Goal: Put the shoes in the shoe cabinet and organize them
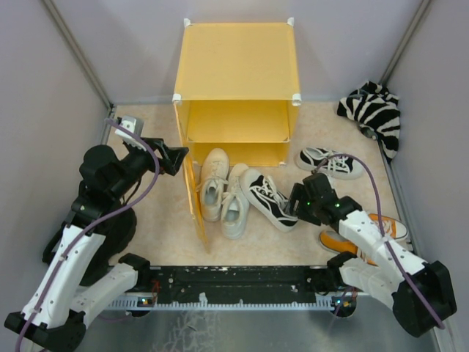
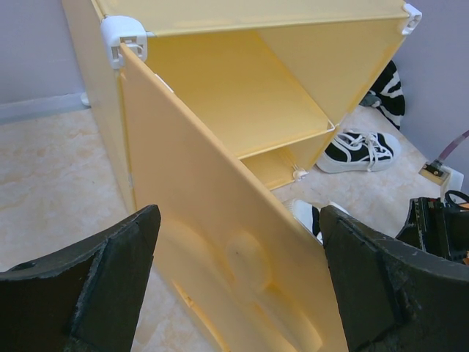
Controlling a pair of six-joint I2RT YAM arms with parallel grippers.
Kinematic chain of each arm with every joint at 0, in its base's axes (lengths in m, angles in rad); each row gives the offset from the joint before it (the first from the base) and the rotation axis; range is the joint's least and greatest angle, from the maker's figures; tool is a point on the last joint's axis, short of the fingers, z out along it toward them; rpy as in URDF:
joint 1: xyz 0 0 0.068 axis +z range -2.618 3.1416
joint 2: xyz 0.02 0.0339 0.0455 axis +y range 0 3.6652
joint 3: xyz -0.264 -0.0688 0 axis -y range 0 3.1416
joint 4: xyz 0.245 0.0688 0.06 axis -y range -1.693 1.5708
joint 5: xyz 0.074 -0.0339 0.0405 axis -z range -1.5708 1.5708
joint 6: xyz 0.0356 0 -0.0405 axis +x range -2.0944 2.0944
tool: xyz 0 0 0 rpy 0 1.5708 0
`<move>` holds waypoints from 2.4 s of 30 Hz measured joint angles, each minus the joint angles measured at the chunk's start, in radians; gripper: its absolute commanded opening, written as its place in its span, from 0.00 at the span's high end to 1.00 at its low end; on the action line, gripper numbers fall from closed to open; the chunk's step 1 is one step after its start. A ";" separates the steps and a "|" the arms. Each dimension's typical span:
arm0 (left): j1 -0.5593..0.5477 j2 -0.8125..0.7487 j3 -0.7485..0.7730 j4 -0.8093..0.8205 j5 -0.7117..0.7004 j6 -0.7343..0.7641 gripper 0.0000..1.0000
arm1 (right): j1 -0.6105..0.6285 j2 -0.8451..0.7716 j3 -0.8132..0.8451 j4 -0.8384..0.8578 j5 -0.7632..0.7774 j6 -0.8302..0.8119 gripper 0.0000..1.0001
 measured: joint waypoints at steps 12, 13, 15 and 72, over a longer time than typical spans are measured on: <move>0.000 -0.001 -0.013 0.018 -0.014 -0.003 0.05 | -0.001 0.076 0.100 0.019 0.000 -0.380 0.47; -0.002 -0.001 -0.014 0.019 -0.015 -0.003 0.05 | -0.001 0.076 0.097 0.034 -0.005 -0.396 0.52; -0.004 -0.001 -0.014 0.021 -0.018 -0.002 0.05 | -0.001 0.073 0.079 0.080 -0.013 -0.415 0.56; -0.005 -0.027 0.134 -0.188 -0.103 0.096 0.04 | 0.210 0.418 0.631 0.311 0.230 -0.165 1.00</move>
